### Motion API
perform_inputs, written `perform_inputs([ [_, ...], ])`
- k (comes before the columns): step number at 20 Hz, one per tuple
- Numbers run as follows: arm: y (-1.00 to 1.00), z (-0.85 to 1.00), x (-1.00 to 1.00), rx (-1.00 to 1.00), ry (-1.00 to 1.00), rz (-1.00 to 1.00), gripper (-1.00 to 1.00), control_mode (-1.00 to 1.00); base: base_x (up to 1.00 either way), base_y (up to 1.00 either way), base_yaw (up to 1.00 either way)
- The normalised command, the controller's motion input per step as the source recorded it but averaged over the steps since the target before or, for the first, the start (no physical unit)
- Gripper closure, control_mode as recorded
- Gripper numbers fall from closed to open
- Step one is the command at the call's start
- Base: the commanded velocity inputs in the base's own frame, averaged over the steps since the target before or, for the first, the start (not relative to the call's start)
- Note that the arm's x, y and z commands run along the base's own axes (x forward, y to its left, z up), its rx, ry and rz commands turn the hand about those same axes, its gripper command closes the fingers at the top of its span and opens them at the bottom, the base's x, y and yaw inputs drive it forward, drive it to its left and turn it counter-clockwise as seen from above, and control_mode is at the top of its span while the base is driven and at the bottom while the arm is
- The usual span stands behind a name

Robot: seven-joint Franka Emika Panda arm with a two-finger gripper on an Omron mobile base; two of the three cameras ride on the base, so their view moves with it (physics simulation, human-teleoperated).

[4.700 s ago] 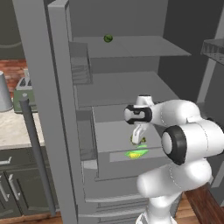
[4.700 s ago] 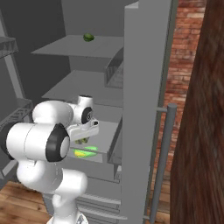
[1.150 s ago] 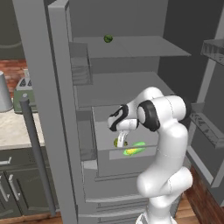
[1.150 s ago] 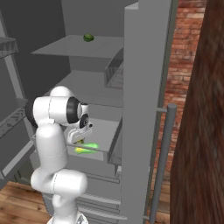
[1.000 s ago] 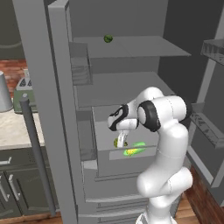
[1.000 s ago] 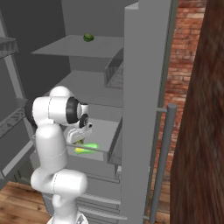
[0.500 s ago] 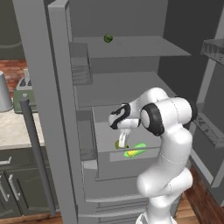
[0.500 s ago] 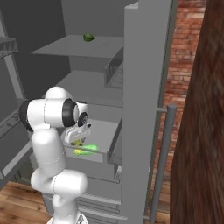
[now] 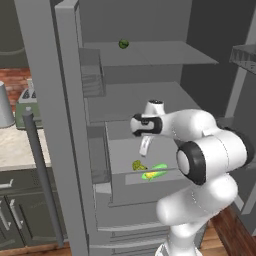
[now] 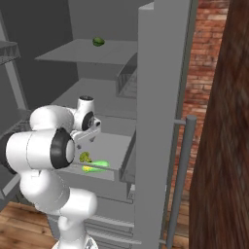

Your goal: Place the corn and broccoli inside the fridge drawer. Close the drawer after placing the vegetables.

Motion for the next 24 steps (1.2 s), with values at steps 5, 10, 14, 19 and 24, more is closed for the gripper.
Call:
perform_inputs([
  [5,-0.1,1.0,-0.11,0.0,-0.2,-0.06,-1.0,-1.0,0.0,0.0,0.0],
  [10,-0.03,0.71,-0.74,0.0,-0.23,-0.03,-1.0,-1.0,0.0,0.0,0.0],
  [14,0.25,0.39,-1.0,0.0,-0.11,0.0,-1.0,-1.0,0.0,0.0,0.0],
  [19,0.29,0.08,-0.97,-0.02,-0.01,0.0,-1.0,-1.0,0.0,0.0,0.0],
  [24,0.44,-0.08,-0.71,-0.07,0.02,0.0,-1.0,-1.0,0.0,0.0,0.0],
])
